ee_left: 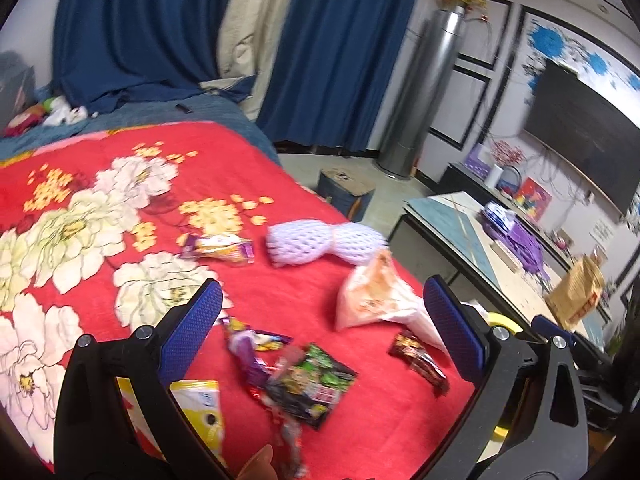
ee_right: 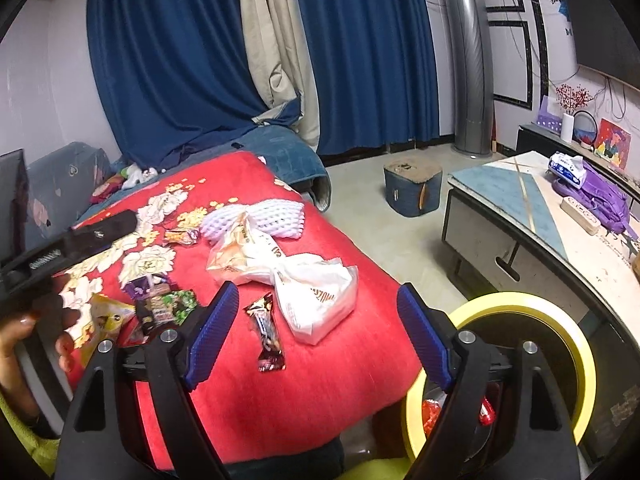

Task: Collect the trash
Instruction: 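Move both tools back over the remaining wrappers on the bed, then grasp the purple candy wrapper with the left tool while the right tool grasps the white plastic bag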

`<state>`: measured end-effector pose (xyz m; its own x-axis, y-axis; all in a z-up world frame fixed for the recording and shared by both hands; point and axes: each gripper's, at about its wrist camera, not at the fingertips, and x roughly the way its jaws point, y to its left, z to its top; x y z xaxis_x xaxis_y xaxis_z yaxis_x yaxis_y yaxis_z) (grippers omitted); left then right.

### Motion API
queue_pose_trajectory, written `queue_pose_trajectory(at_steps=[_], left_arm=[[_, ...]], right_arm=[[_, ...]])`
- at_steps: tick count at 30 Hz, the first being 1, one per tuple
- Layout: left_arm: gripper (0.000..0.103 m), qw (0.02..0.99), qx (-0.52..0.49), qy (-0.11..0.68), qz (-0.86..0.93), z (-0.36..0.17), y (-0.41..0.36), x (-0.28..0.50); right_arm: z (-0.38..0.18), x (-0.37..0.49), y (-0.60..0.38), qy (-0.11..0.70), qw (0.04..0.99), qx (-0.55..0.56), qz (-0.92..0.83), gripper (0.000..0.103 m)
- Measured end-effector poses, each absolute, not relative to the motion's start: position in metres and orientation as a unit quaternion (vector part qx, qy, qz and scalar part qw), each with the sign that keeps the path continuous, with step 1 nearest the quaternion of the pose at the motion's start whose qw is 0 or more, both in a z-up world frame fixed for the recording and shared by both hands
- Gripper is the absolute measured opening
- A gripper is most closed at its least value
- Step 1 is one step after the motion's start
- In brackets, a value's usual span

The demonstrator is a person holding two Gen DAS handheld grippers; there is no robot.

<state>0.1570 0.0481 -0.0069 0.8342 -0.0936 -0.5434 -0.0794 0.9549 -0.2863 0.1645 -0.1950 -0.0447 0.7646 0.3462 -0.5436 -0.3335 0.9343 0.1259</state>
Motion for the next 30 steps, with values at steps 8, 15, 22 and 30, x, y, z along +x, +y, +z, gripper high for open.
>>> queue_pose_trajectory(at_steps=[8, 15, 22, 30], left_arm=[[0.092, 0.929, -0.198, 0.31, 0.051, -0.019, 0.097, 0.172], [0.092, 0.911, -0.212, 0.349, 0.055, -0.028, 0.13, 0.203], [0.092, 0.888, -0.222, 0.403, 0.02, -0.04, 0.156, 0.247], [0.074, 0.859, -0.233, 0.455, -0.03, -0.072, 0.166, 0.281]], right_arm=[[-0.066, 0.201, -0.184, 0.315, 0.934, 0.033, 0.168, 0.074], [-0.09, 0.225, -0.185, 0.347, 0.922, 0.059, 0.162, 0.061], [-0.107, 0.231, -0.187, 0.368, 0.909, 0.081, 0.178, 0.039], [-0.107, 0.227, -0.187, 0.363, 0.91, 0.074, 0.186, 0.034]])
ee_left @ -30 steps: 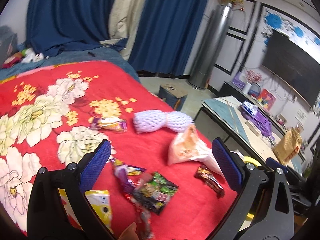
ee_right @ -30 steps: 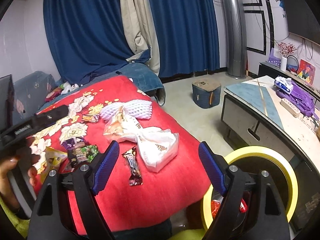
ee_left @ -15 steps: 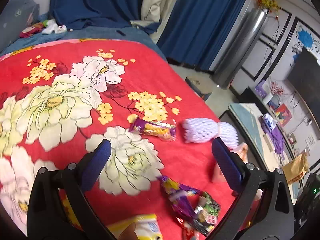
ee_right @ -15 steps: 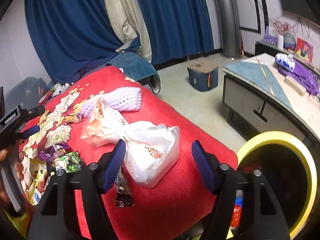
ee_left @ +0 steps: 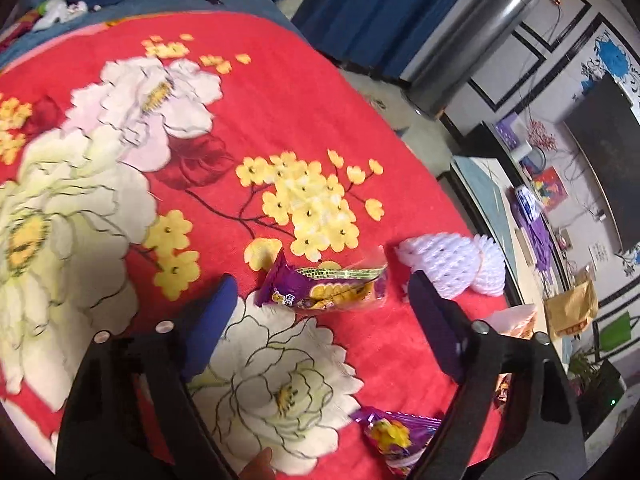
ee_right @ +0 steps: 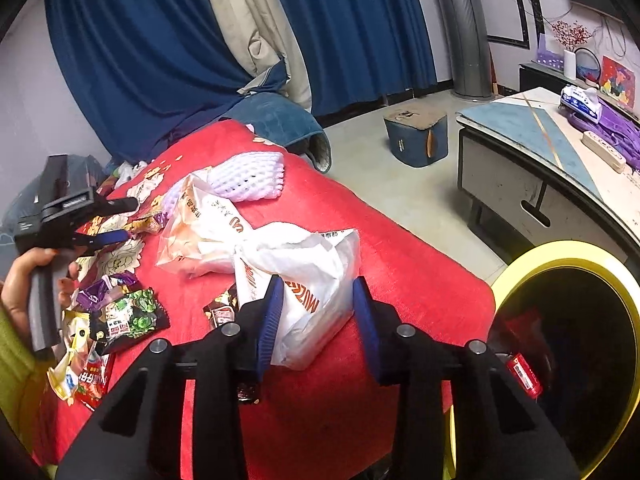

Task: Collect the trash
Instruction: 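Grasp the purple candy wrapper with the left tool while the right tool grasps the white plastic bag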

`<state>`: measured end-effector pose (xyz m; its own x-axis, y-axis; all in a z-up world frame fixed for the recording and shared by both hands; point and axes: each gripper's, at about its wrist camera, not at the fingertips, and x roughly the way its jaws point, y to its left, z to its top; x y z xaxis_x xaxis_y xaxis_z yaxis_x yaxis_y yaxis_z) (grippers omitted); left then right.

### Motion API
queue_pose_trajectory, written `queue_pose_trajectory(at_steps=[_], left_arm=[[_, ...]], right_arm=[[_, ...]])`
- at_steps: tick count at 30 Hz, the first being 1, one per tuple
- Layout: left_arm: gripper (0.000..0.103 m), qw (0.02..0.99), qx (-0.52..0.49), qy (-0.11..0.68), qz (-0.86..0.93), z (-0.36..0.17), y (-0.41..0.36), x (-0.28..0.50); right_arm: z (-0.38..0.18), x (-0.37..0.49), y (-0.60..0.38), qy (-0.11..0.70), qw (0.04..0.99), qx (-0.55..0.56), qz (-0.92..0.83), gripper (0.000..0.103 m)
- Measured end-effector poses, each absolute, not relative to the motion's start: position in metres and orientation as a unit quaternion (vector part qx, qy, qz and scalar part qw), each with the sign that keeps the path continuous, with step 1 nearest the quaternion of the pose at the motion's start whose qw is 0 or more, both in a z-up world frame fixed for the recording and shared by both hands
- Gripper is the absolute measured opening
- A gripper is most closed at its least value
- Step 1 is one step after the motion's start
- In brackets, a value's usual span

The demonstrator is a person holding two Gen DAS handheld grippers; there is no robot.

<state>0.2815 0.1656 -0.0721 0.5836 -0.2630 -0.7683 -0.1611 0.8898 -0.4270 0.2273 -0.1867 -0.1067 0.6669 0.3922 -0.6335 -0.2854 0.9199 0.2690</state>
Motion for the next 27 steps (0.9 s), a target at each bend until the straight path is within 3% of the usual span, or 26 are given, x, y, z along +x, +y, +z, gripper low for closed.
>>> queue_pose_trajectory(at_steps=[5, 7, 13, 20, 27], left_arm=[[0.057, 0.852, -0.243, 0.463, -0.033, -0.083, 0.169, 0.285], [0.04, 0.853, -0.241, 0.463, -0.033, -0.083, 0.17, 0.285], [0.024, 0.856, -0.24, 0.454, -0.054, -0.084, 0.165, 0.277], [0.013, 0.876, -0.225, 0.422, -0.063, -0.067, 0.159, 0.257], [0.012, 0.897, -0.216, 0.379, -0.066, -0.045, 0.154, 0.224]], right_arm=[[-0.105, 0.225, -0.187, 0.363, 0.91, 0.074, 0.188, 0.033], [-0.105, 0.225, -0.186, 0.362, 0.91, 0.074, 0.188, 0.033], [-0.102, 0.224, -0.187, 0.359, 0.911, 0.073, 0.19, 0.032], [-0.087, 0.215, -0.192, 0.332, 0.92, 0.076, 0.193, 0.031], [-0.073, 0.205, -0.189, 0.306, 0.927, 0.073, 0.202, 0.029]])
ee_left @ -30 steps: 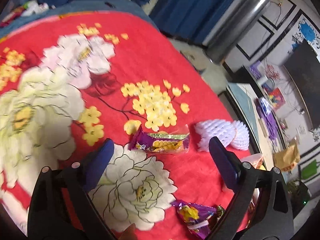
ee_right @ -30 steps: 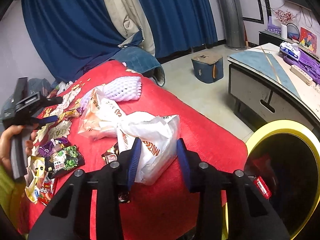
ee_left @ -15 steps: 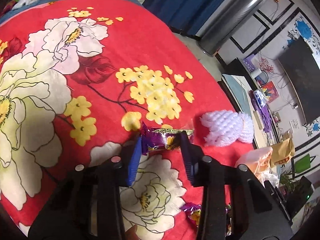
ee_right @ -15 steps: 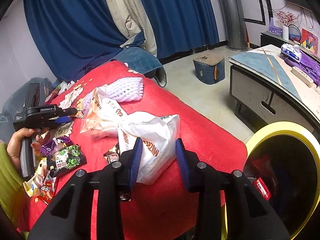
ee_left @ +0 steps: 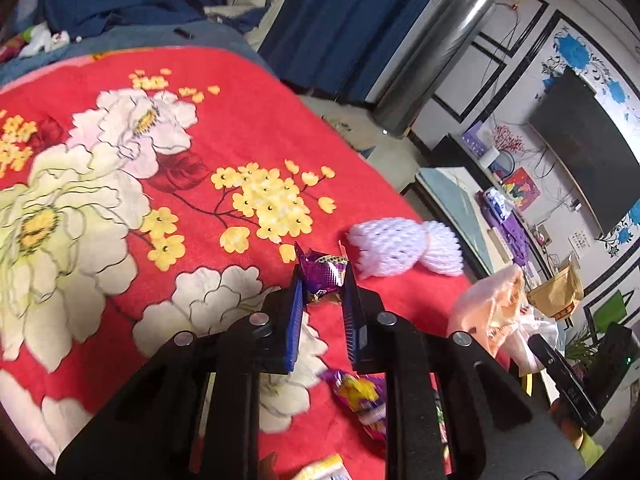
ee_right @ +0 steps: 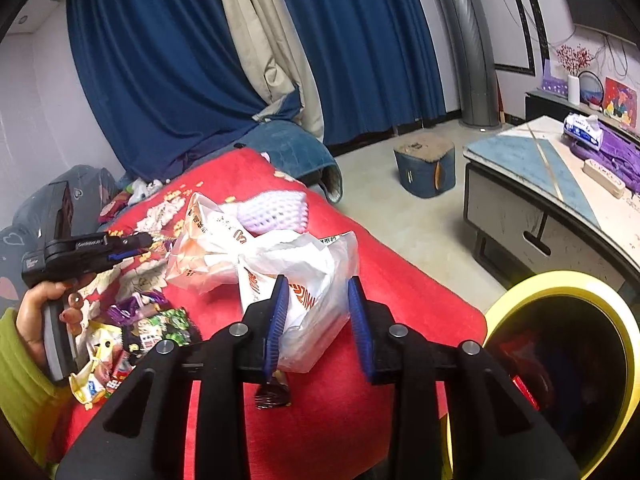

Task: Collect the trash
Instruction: 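Grasp the purple candy wrapper with the left tool while the right tool grasps the white plastic bag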

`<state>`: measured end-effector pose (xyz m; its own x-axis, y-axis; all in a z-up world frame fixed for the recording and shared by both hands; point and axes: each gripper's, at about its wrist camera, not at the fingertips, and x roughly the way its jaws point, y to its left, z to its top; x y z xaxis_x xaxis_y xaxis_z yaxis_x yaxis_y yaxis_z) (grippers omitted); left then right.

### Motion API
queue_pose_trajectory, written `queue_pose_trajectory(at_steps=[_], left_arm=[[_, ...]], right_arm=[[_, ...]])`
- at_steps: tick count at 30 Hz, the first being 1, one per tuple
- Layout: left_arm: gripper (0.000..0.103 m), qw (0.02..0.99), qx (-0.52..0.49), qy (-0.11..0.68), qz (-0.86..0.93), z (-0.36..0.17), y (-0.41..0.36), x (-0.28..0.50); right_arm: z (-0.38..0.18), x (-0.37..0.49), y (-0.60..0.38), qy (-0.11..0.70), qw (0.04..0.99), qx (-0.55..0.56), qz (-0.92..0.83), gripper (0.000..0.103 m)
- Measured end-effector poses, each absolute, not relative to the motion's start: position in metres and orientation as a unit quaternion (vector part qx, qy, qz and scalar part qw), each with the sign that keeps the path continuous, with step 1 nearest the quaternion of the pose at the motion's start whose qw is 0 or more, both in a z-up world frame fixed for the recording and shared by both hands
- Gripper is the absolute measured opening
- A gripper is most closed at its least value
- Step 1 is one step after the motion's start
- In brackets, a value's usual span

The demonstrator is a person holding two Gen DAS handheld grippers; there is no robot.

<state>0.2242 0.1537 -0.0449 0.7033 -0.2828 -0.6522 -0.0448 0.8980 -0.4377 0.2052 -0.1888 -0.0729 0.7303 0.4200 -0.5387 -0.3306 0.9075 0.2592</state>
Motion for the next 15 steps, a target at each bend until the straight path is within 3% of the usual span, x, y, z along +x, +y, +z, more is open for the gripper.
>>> queue_pose_trajectory(at_steps=[15], left_arm=[[0.012, 0.938, -0.16, 0.3, -0.062, 0.01, 0.124, 0.164]], right_arm=[[-0.044, 0.182, -0.172, 0.279, 0.927, 0.064, 0.242, 0.028]])
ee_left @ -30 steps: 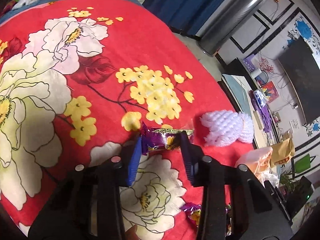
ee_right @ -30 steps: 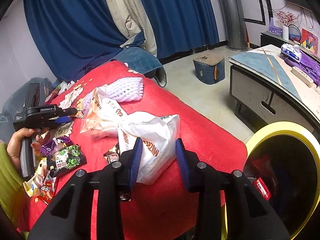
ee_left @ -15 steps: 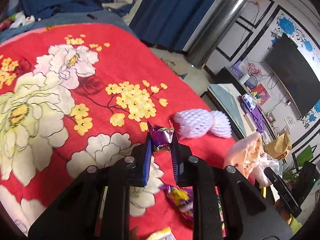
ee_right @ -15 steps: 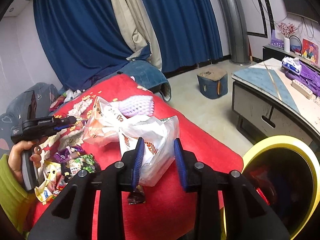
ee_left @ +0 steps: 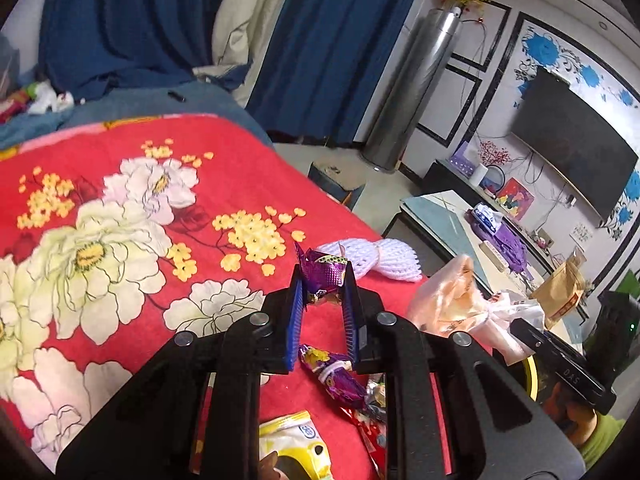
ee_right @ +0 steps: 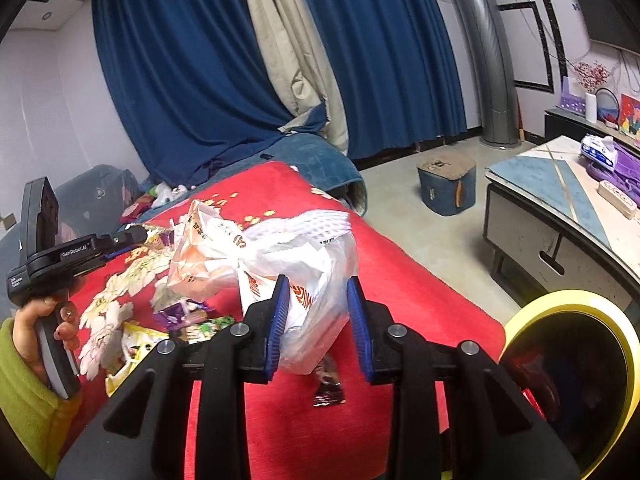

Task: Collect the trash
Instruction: 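Grasp the purple candy wrapper with the left tool while the right tool grasps the white plastic bag, then carry the purple wrapper and white bag with both tools over the yellow bin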

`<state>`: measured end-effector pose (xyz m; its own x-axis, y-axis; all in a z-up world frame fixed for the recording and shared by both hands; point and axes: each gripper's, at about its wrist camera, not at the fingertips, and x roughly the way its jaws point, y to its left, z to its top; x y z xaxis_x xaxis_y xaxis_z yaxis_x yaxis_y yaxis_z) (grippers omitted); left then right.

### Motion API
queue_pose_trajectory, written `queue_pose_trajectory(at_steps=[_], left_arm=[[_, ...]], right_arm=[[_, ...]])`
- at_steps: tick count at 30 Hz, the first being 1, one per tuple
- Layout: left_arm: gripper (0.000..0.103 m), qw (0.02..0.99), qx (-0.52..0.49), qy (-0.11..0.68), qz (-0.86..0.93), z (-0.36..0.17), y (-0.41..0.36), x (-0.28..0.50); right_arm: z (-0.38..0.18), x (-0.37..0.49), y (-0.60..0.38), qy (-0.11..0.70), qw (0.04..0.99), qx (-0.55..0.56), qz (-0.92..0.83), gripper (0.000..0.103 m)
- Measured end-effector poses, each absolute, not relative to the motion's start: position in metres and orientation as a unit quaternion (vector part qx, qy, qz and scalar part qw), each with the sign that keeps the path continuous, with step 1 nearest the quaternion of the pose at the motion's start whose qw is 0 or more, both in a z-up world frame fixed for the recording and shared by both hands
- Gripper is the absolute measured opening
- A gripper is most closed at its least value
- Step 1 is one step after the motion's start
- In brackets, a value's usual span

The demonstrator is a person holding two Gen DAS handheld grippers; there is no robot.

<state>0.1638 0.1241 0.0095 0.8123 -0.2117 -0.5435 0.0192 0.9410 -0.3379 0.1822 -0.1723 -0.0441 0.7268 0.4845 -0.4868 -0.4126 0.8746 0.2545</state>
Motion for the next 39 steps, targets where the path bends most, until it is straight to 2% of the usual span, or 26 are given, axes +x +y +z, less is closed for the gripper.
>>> queue_pose_trajectory(at_steps=[22, 39], left_arm=[[0.012, 0.94, -0.131, 0.283, -0.137, 0.027, 0.048, 0.146], [0.012, 0.921, -0.085, 0.308, -0.222, 0.007, -0.036, 0.144]], right_arm=[[-0.027, 0.157, -0.219, 0.252, 0.945, 0.053, 0.201, 0.028], [-0.024, 0.151, -0.288, 0.236, 0.961, 0.069, 0.125, 0.028]])
